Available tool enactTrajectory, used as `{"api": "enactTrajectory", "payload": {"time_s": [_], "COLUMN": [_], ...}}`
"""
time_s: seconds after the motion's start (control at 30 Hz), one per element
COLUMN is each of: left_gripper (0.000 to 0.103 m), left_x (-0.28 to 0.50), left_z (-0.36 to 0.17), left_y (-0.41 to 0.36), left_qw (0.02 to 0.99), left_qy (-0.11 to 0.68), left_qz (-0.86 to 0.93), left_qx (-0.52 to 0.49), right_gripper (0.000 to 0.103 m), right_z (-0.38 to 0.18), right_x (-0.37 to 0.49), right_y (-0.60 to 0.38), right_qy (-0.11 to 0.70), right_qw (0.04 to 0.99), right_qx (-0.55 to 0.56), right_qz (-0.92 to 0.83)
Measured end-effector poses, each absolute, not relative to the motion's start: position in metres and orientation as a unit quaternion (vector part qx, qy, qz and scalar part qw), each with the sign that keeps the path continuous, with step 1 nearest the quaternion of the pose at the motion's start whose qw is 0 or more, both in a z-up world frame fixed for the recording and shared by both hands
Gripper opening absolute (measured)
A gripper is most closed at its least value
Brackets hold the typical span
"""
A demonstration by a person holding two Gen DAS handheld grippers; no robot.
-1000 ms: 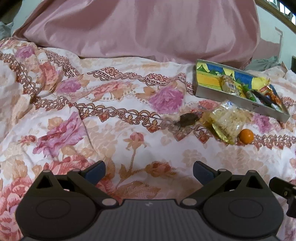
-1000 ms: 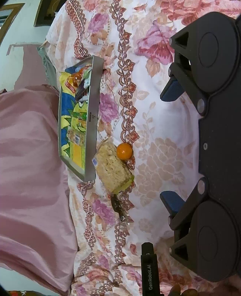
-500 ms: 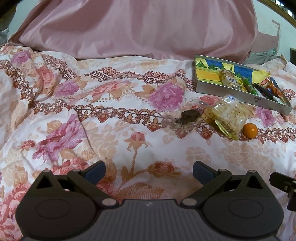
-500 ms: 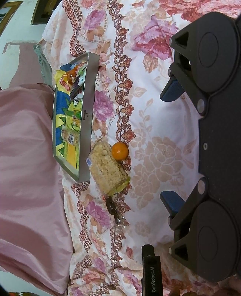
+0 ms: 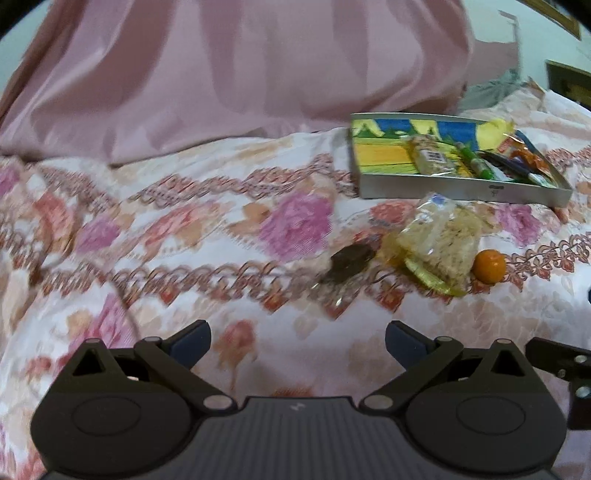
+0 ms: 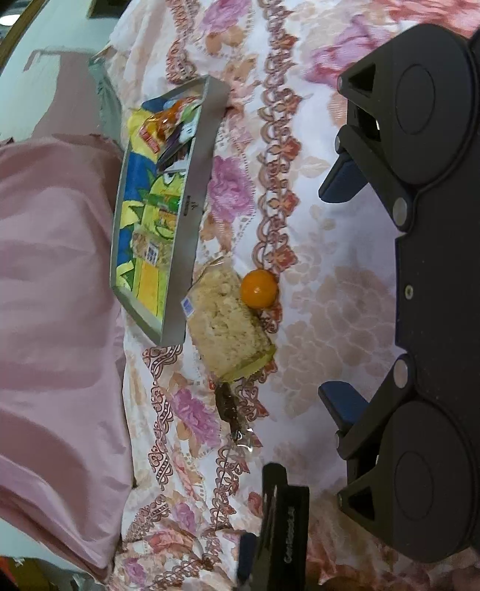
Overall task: Organize snacks
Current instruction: 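Grasp the rice cracker pack with the left gripper while the right grasps the orange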
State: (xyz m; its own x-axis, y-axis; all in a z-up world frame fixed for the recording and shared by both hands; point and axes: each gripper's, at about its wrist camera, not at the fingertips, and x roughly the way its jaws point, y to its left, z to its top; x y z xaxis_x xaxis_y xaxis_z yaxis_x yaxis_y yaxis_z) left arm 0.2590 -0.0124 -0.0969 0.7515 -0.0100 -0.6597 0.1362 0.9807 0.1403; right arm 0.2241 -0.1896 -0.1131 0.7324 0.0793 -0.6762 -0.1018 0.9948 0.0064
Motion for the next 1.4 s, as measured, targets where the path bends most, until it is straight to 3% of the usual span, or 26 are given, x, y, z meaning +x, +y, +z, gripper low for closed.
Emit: {"api": "enactTrajectory", "payload": {"time_s": [0.7,1.0,1.27,1.4], "left_gripper": [0.102,0.102,0.102,0.100], "left_x": [0.341,0.352,0.362,0.364], "left_z": [-0.105,-0.117,-0.114,-0.113], "left_y": [-0.091,-0.103,-0.096,-0.096], "left_qw": [0.896,0.880,0.869,0.865], "left_qy": [0.328,0.344,0.366,0.371], "left_qz": [-0.243,-0.256,-0.277,-0.285], "left_qx": [0.173,0.205,0.185,0.180], "right_gripper": [0.102,0.095,0.077,0.063], "right_z": [-0.148,-0.156,-0.156,-0.157], "right_x": [0.281,0.291,0.293,0.294], "right_y": [-0.208,-0.202,-0.204,-0.203], "right_qy": [0.297,0.283,0.287,0.291], "right_qw": [0.941,0.938,0.935,0.933], "right_qx": [-0.112,-0.129,-0.119,-0.119], "right_qz": [0.116,0.149,0.171,0.179]}}
